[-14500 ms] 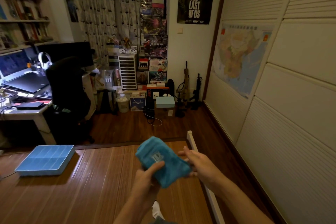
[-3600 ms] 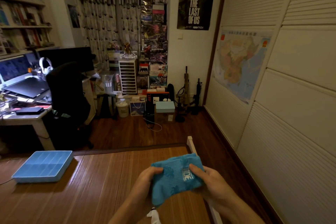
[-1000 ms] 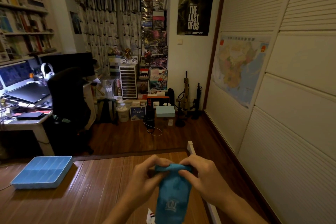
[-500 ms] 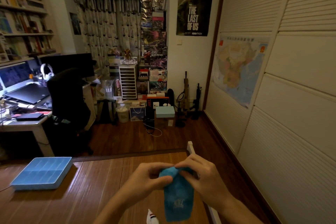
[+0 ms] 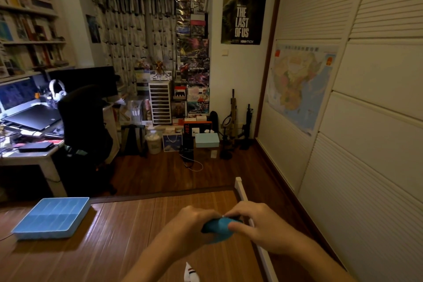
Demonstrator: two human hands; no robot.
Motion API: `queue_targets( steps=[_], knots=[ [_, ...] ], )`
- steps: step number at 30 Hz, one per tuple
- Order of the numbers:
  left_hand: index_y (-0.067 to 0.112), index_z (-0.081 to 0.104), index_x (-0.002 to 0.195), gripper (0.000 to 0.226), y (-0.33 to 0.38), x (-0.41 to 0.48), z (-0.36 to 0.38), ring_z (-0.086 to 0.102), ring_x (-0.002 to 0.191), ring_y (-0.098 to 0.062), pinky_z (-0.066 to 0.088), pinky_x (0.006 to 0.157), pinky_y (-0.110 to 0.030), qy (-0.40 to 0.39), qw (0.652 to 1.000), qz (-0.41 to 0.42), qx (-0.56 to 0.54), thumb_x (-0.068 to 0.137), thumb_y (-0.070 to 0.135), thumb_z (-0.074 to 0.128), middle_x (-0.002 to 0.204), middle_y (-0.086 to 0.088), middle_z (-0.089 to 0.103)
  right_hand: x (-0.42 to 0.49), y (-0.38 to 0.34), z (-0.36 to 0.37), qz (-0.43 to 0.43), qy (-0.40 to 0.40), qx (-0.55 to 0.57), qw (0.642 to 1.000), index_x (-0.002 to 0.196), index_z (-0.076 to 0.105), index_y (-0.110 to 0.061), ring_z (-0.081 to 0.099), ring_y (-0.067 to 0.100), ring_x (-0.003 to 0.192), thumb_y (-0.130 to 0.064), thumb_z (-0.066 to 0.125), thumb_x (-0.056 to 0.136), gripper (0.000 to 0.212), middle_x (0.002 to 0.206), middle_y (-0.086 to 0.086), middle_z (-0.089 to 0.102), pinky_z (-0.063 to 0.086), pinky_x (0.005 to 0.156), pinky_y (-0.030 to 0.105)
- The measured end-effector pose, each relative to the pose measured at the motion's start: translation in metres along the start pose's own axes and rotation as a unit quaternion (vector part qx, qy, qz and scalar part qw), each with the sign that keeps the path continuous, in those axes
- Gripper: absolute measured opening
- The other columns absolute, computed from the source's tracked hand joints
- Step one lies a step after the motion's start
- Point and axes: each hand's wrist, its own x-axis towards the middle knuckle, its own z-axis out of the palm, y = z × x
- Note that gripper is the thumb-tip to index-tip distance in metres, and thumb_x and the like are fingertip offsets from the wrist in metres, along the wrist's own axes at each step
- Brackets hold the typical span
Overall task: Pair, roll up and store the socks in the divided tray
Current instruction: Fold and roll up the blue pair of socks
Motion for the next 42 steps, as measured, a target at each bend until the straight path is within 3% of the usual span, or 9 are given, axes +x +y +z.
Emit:
queue_targets(
  steps=[6,10,18,21,24,29,37,39,42],
  knots=[
    [0.032,0.057,0.132,0.037,0.0,0.003,0.005,0.054,0.102,0.022,0.048,0.093,-0.008,0.009,1.0,0.011,-0.01,0.096,0.036,0.06,0.119,0.024,0.06,0.001,0.002,-0.002,-0.056,-0.037,-0.131,0.989,0.132,0.054,-0.034,0.047,-0.005,0.109,-0.037,0.057,0.1,0.032,0.123,-0.017,0.056,0.04,0.096,0.019],
    [0.035,0.059,0.129,0.037,0.0,0.005,-0.002,0.062,0.106,0.009,0.052,0.09,-0.013,-0.029,0.995,-0.007,-0.092,0.094,0.03,0.069,0.114,0.029,0.061,-0.001,0.004,0.007,-0.098,0.007,-0.173,0.98,0.132,0.055,-0.029,0.05,-0.001,0.109,-0.034,0.058,0.099,0.034,0.122,-0.013,0.06,0.039,0.094,0.014],
    [0.027,0.066,0.128,0.036,-0.001,0.001,-0.011,0.066,0.09,-0.007,0.054,0.077,-0.021,-0.123,0.965,-0.044,-0.226,0.098,0.046,0.065,0.111,0.01,0.07,-0.006,-0.002,0.015,-0.199,0.07,-0.282,0.936,0.116,0.066,-0.02,0.064,0.006,0.089,-0.034,0.071,0.09,0.03,0.106,-0.008,0.071,0.056,0.077,0.024],
    [0.025,0.066,0.126,0.033,-0.001,0.0,-0.009,0.069,0.094,-0.008,0.056,0.08,-0.023,-0.098,0.975,-0.045,-0.195,0.097,0.041,0.067,0.111,0.013,0.07,-0.004,-0.002,0.015,-0.197,0.067,-0.304,0.93,0.121,0.065,-0.021,0.065,0.006,0.094,-0.036,0.069,0.092,0.033,0.11,-0.008,0.07,0.056,0.081,0.025],
    [0.028,0.063,0.128,0.032,0.001,0.0,-0.007,0.067,0.098,0.003,0.055,0.084,-0.017,-0.076,0.991,-0.028,-0.111,0.097,0.034,0.067,0.109,0.025,0.067,-0.002,-0.002,0.015,-0.146,0.028,-0.256,0.955,0.136,0.052,-0.026,0.055,0.005,0.113,-0.041,0.055,0.099,0.039,0.127,-0.009,0.061,0.044,0.101,0.025],
    [0.028,0.059,0.133,0.037,0.004,0.003,-0.006,0.065,0.106,0.002,0.055,0.095,-0.023,-0.058,0.998,-0.008,-0.032,0.097,0.03,0.066,0.121,0.013,0.068,0.002,-0.004,0.014,-0.116,-0.005,-0.217,0.969,0.139,0.048,-0.029,0.053,0.005,0.117,-0.036,0.055,0.1,0.04,0.129,-0.01,0.059,0.037,0.106,0.023],
    [0.029,0.066,0.128,0.038,0.002,0.002,-0.015,0.068,0.103,-0.006,0.057,0.087,-0.024,-0.093,0.973,-0.041,-0.208,0.096,0.05,0.065,0.114,0.015,0.07,-0.006,-0.002,0.025,-0.189,0.058,-0.341,0.919,0.11,0.067,-0.027,0.065,-0.001,0.082,-0.04,0.08,0.082,0.033,0.095,-0.014,0.071,0.057,0.073,0.019],
    [0.036,0.065,0.126,0.033,0.001,0.002,-0.013,0.068,0.107,-0.005,0.057,0.089,-0.024,-0.087,0.972,-0.033,-0.214,0.095,0.044,0.067,0.117,0.019,0.069,-0.005,-0.005,0.023,-0.179,0.059,-0.339,0.922,0.119,0.066,-0.025,0.066,0.002,0.092,-0.041,0.073,0.089,0.035,0.105,-0.012,0.071,0.056,0.082,0.022],
    [0.048,0.061,0.122,0.034,0.001,0.0,-0.007,0.066,0.11,0.001,0.058,0.092,-0.025,-0.051,0.98,-0.033,-0.189,0.091,0.041,0.072,0.12,0.025,0.066,-0.003,-0.008,0.019,-0.096,0.015,-0.22,0.971,0.138,0.05,-0.029,0.054,0.006,0.116,-0.044,0.059,0.097,0.045,0.128,-0.009,0.06,0.041,0.104,0.026]
  ],
)
